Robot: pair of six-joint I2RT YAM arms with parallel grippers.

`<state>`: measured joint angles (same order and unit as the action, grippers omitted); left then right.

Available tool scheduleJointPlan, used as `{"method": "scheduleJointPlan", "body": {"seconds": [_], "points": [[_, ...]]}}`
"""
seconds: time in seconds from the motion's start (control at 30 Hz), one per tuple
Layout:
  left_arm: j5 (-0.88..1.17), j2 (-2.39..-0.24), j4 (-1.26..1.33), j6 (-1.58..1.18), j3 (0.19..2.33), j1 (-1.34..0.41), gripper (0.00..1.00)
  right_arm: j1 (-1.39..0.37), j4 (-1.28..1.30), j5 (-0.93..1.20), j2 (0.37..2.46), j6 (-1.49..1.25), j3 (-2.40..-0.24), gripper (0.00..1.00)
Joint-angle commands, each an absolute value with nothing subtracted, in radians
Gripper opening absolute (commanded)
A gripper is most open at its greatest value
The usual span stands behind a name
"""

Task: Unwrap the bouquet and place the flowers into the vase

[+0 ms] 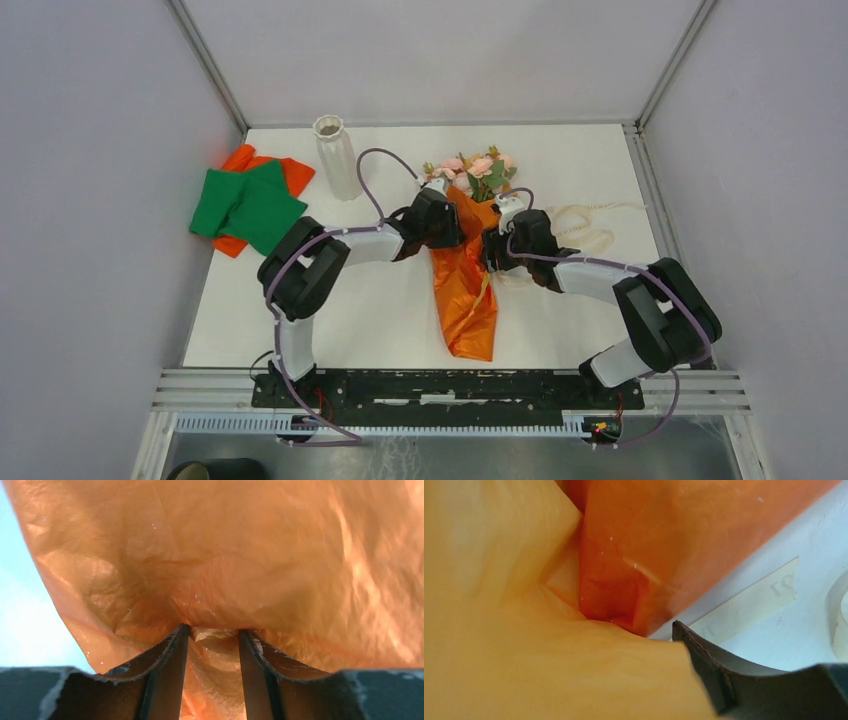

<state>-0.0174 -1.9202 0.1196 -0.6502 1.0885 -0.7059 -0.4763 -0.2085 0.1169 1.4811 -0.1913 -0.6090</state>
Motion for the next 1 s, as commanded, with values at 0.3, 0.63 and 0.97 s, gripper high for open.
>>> {"method": "scheduleJointPlan", "body": {"seconds": [0.3,0.63,0.97], "points": [[-0.006,-2.204,-0.007,-0.605,1.542,-0.715,0.49,-0.432,-0.188,0.012,1.653,-0.160,-0.870,0.64],[0.040,-2.277,-0.040,-0.618,1.665,-0.711,0.49,-0.326,-0.125,0.049,1.693,-0.138,-1.017,0.64],[0.005,-2.071,-0.011,-0.610,1.523,-0.710,0.49,-0.327,-0.094,0.073,1.541,-0.128,-1.009,0.64]]}}
